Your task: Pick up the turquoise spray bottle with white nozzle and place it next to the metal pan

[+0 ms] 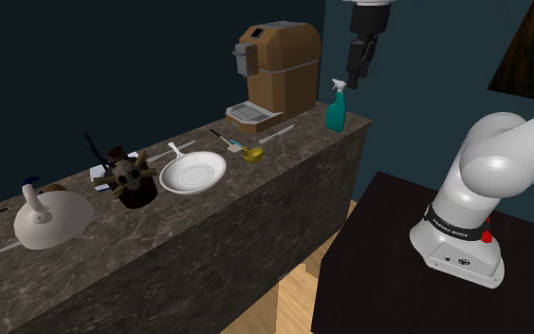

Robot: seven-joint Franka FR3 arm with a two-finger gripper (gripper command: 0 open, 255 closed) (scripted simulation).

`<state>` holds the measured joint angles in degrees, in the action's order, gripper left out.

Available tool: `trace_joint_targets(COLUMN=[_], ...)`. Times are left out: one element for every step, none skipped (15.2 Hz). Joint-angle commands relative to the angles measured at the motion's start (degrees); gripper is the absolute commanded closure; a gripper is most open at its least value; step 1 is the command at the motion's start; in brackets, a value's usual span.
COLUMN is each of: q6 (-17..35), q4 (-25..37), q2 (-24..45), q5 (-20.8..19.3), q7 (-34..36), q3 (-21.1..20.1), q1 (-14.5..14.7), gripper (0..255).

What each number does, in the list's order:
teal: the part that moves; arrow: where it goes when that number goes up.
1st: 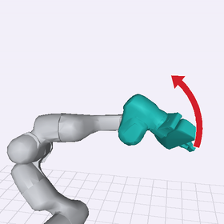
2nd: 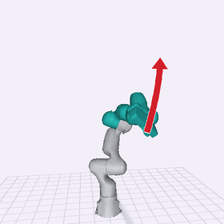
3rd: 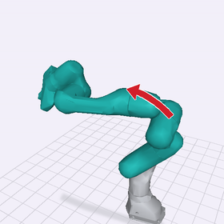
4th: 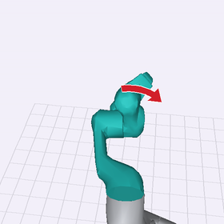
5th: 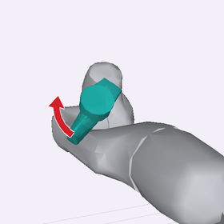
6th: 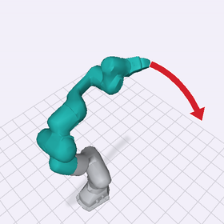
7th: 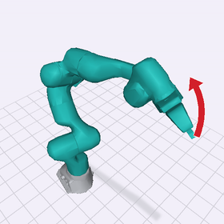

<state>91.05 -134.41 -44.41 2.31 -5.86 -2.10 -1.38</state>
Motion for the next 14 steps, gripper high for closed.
trace_joint_targets(q6=[0.0,1.1,2.2,3.3,4.5,5.6,6.8,7.9,9.1,10.2,11.4,12.5,13.7,14.8], q4=[0.0,-0.4,-0.7,-1.0,-1.1,-1.3,-1.3,-1.3,-1.2,-1.1,-0.9,-0.6,-0.2,0.2], q2=[0.0,0.6,1.3,2.1,2.9,3.8,4.7,5.8,6.8,8.0,9.2,10.4,11.7,13.1], q5=[0.0,-0.8,-1.6,-2.4,-3.2,-3.9,-4.6,-5.3,-5.9,-6.5,-7.0,-7.6,-8.0,-8.4], q7=[0.0,-1.1,-2.2,-3.3,-4.3,-5.4,-6.4,-7.5,-8.5,-9.5,-10.6,-11.6,-12.6,-13.6], q3=[0.0,0.9,1.9,2.9,3.8,4.8,5.7,6.7,7.6,8.6,9.5,10.4,11.4,12.3], q1=[0.0,-0.4,-0.9,-1.3,-1.8,-2.2,-2.6,-3.0,-3.4,-3.8,-4.2,-4.6,-4.9,-5.2], gripper=[0,0,0,0,0,0,0,0,0,0,0,0,0,0])
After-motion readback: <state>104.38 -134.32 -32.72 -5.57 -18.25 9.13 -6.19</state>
